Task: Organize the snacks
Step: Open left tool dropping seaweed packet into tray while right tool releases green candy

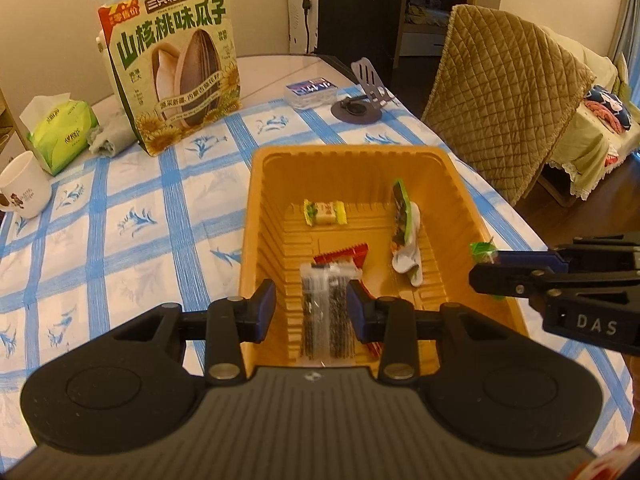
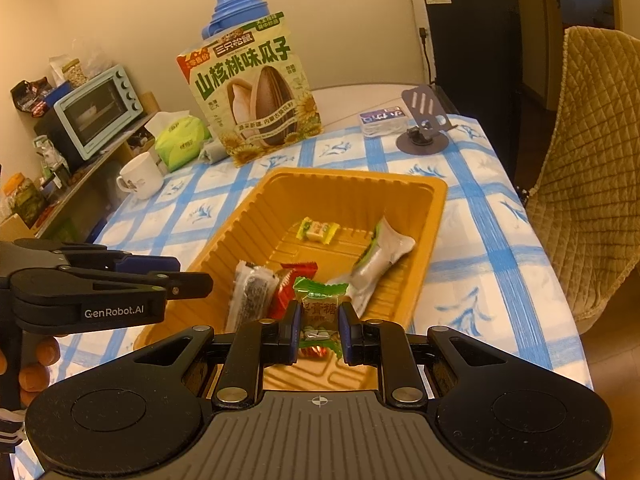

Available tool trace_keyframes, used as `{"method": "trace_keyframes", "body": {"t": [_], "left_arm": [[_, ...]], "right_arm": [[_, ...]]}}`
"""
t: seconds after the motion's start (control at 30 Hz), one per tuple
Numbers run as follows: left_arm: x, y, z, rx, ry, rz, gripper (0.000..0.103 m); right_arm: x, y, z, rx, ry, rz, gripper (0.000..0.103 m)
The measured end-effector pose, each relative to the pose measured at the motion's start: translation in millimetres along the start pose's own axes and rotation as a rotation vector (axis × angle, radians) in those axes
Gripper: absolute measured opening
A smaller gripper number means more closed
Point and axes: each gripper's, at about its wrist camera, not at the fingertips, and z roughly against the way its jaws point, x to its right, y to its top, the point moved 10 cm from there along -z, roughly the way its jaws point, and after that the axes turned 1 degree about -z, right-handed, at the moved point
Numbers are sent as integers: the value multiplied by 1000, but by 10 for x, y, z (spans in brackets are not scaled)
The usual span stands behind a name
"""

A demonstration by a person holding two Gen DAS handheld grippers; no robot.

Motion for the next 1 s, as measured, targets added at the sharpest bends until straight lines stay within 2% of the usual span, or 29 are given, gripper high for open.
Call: {"method": "trace_keyframes", "body": {"t": [0.43, 0.57, 0.73, 0.8, 0.83, 0.87, 1.0], "left_arm": [[-79, 248, -110, 13, 25, 21, 35], [-90, 241, -100, 13, 28, 26, 42], [-104, 176, -65, 6, 25, 29, 44], [-101, 152, -35, 7, 21, 32, 46], [-93, 141, -18, 8, 18, 31, 46], [-86, 132, 1, 10, 16, 30, 47], [-47, 98, 102, 23, 7, 28, 53]], "right_arm": [[29, 427, -460, 39, -7, 25, 20], [62, 539, -500, 88, 13, 10, 20], [88, 507, -461, 73, 19, 4, 22], [100, 441, -415, 62, 19, -1, 33], [109, 408, -378, 63, 20, -6, 50], [112, 383, -329, 74, 20, -10, 62], [113, 274, -164, 72, 24, -16, 66]]}}
